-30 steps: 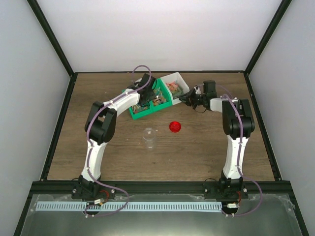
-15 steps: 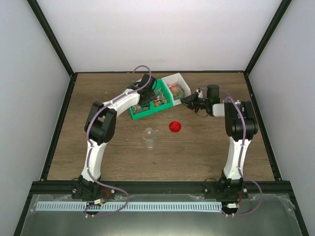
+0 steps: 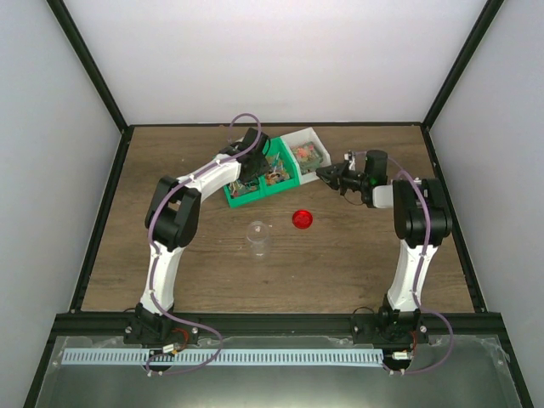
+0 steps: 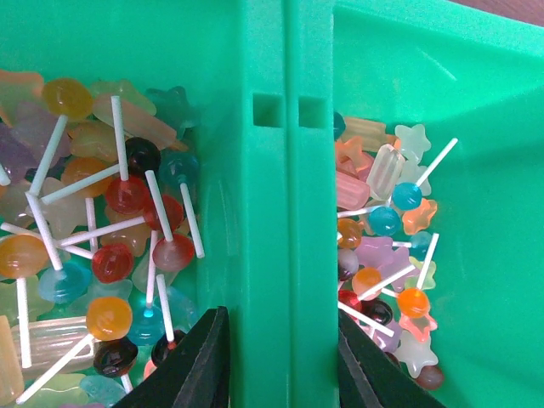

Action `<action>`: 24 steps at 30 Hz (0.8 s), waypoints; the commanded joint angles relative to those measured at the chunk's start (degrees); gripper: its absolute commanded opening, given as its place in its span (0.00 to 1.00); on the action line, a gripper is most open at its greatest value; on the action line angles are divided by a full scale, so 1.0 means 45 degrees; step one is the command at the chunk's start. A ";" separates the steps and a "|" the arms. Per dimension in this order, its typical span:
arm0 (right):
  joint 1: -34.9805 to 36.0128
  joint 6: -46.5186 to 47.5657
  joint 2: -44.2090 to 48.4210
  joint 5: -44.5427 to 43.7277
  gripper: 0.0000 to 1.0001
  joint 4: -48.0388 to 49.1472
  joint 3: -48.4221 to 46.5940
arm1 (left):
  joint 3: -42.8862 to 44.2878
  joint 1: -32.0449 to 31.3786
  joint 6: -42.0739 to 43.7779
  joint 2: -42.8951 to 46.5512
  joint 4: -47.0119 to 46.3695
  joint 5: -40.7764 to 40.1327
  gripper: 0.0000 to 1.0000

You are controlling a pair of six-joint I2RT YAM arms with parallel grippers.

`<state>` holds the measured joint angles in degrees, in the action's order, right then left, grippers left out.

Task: Pack the candies
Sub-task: Scoop the fake candies from the storage box.

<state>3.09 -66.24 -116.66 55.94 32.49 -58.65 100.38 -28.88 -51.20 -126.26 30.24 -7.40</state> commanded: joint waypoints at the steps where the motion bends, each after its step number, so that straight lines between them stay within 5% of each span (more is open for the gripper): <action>1: -0.0043 0.0128 0.0777 0.0921 0.01 0.0611 -0.0071 | -0.0414 -0.0222 -0.1162 -0.0237 -0.0302 0.2961 0.04; 24: -0.0693 0.0127 0.2048 0.0796 0.01 0.0197 0.0657 | -0.0231 -0.0193 -0.0329 0.0234 -0.0211 0.2908 0.07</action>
<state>1.17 -66.26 -109.16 58.54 32.21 -57.21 100.36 -28.88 -48.66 -125.64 31.05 -4.56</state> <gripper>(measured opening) 0.102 0.275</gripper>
